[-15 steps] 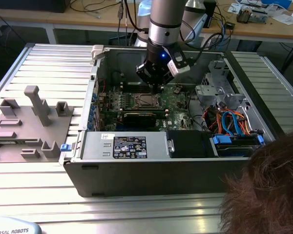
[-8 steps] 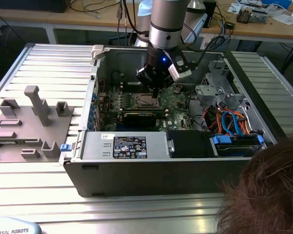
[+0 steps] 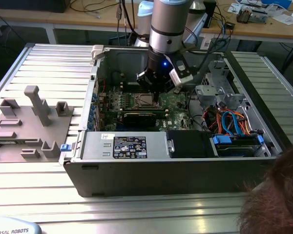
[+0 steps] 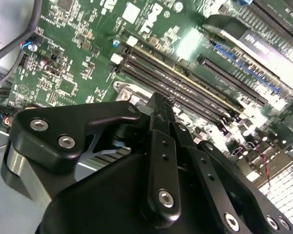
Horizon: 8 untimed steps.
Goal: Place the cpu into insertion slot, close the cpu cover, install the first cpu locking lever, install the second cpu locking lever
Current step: 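Install the second cpu locking lever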
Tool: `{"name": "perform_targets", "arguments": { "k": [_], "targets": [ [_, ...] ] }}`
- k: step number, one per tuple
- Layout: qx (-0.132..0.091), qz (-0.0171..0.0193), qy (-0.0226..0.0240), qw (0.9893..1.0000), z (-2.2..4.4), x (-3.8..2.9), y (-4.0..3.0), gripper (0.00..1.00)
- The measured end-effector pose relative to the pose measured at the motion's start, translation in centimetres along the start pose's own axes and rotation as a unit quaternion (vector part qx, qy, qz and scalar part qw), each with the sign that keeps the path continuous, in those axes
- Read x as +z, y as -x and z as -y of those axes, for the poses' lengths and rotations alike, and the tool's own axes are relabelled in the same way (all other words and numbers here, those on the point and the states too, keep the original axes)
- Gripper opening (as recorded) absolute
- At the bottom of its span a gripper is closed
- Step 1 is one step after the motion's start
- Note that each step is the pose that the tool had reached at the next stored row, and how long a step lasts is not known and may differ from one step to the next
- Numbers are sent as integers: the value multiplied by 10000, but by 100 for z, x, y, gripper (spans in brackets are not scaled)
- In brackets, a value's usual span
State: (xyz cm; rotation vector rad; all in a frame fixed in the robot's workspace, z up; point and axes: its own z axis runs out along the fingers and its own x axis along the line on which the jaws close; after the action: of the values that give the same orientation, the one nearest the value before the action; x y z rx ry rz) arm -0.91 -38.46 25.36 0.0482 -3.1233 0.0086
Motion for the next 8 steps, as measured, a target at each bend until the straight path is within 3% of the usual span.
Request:
{"name": "perform_targets", "arguments": {
  "k": [2, 8],
  "targets": [
    [0, 0, 0, 10000, 52, 0, -2, 11],
    [0, 0, 1, 10000, 108, 1, -3, 11]
  ]
}}
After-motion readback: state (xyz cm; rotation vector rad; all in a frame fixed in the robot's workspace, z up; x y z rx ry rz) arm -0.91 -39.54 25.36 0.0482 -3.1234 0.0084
